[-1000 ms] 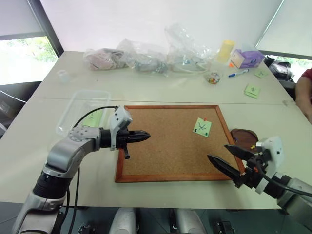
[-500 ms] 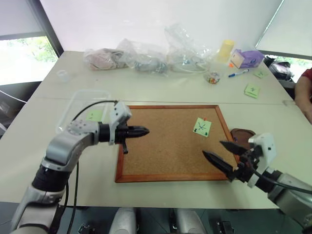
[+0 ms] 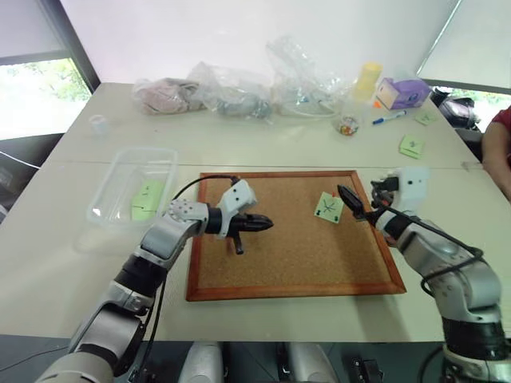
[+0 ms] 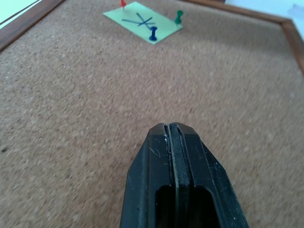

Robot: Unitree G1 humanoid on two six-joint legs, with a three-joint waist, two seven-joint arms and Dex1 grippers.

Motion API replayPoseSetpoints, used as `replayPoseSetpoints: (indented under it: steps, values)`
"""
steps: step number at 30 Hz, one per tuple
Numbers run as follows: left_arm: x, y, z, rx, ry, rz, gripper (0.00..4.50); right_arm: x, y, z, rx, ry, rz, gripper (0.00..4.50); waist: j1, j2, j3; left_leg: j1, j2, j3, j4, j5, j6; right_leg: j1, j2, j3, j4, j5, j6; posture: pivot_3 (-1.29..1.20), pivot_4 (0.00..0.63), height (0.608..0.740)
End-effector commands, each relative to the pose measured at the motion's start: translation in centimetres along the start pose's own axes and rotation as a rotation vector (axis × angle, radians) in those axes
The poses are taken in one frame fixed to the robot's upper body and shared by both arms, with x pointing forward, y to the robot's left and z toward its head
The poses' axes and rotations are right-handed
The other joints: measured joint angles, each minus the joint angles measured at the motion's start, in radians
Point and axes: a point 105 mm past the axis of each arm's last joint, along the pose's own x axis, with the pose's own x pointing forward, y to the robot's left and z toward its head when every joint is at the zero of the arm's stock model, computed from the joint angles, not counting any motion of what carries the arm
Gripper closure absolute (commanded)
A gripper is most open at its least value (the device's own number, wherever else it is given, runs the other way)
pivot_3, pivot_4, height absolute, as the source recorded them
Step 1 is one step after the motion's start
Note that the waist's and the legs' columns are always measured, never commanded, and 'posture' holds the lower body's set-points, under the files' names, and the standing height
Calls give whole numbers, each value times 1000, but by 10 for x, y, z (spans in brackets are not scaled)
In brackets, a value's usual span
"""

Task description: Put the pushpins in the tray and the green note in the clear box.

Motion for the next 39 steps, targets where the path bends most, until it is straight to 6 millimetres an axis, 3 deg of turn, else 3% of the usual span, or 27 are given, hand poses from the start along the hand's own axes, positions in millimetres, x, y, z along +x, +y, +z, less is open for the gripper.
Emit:
replayPoseSetpoints:
  steps: [1,11,21,24,30,31,39]
  values:
    - [1,-1,0,86,37,-17,4475,6,3,7,-11,-33,12,0,2,0,0,0,0,0,0,0,0,0,-1,0,0,0,0,0,150,737]
    - [2,3,-12,115,108,15,4475,29,-1,-7,-36,43,29,0,0,1,-1,0,0,0,1,0,0,1,-1,0,0,0,0,0,150,737]
    - [2,1,-15,111,114,14,4475,35,-4,-17,-43,85,40,0,0,3,-2,1,0,0,1,0,0,1,-1,0,0,0,0,0,150,737]
    - [2,-1,-16,109,116,7,4500,36,-3,-18,-41,87,40,932,0,3,-2,1,0,0,1,0,0,1,-1,0,0,0,0,0,150,737]
    - [1,-1,-17,110,120,12,4500,38,-2,-20,-24,87,44,4103,0,4,-2,1,0,0,1,0,0,1,-1,0,0,0,0,0,150,737]
    - [1,0,-17,110,120,13,4500,38,-2,-20,-22,88,43,4432,-1,4,-2,1,0,0,1,0,0,1,-1,0,0,0,0,0,150,737]
    - [1,0,-19,110,127,17,4500,35,-4,-20,-14,74,27,4432,-1,4,-3,1,0,0,1,0,0,1,-1,0,0,0,0,0,150,737]
